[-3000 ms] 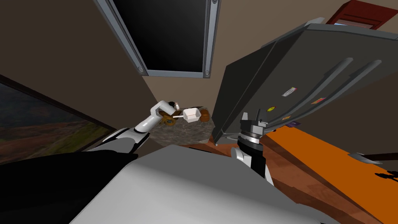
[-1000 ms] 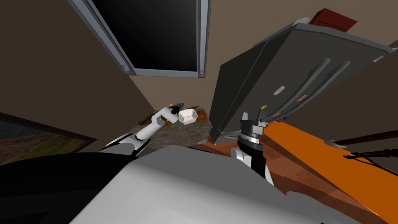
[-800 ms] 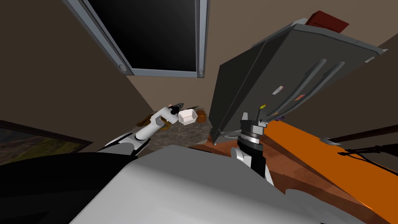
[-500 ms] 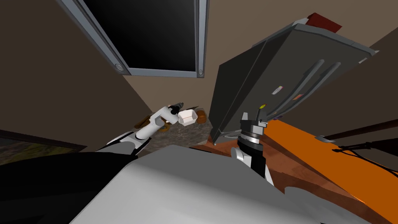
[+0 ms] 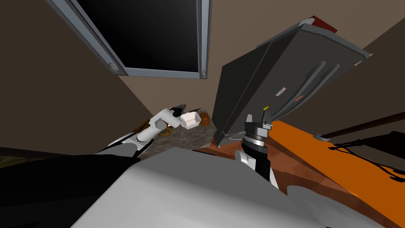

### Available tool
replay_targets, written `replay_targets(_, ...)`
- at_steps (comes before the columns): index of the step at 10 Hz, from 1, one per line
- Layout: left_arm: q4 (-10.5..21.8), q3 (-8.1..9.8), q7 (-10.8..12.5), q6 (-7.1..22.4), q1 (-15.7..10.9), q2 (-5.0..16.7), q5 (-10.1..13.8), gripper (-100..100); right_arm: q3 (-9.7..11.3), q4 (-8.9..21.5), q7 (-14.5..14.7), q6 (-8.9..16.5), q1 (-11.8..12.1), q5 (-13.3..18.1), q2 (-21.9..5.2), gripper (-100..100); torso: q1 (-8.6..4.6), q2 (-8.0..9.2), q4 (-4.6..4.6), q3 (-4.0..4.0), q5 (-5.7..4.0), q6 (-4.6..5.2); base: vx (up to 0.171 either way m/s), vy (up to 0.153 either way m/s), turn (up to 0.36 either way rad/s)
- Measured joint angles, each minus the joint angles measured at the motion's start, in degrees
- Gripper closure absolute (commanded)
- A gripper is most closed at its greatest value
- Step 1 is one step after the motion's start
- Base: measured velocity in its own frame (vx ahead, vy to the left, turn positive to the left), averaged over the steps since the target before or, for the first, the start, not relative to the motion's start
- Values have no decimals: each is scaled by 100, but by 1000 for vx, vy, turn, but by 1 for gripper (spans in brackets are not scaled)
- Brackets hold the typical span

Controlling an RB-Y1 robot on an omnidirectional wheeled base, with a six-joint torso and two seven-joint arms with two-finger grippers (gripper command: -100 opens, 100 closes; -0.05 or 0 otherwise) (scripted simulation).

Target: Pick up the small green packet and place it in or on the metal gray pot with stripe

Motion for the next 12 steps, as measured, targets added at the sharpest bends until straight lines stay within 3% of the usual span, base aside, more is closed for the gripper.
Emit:
replay_targets(5,-631,-131,66,806,-150,101,-64,-100,0,0,0,0,-1,0,0,0,6,12,3,7,0,1,-19,25,-71)
replay_targets(7,-708,-154,85,1067,-183,117,-72,-100,0,0,0,0,0,0,0,0,-4,3,1,2,-1,-1,5,-6,18)
replay_targets(12,-716,-174,80,1152,-211,104,-82,-100,0,0,0,0,0,0,0,0,-4,2,0,1,-1,0,0,0,1)
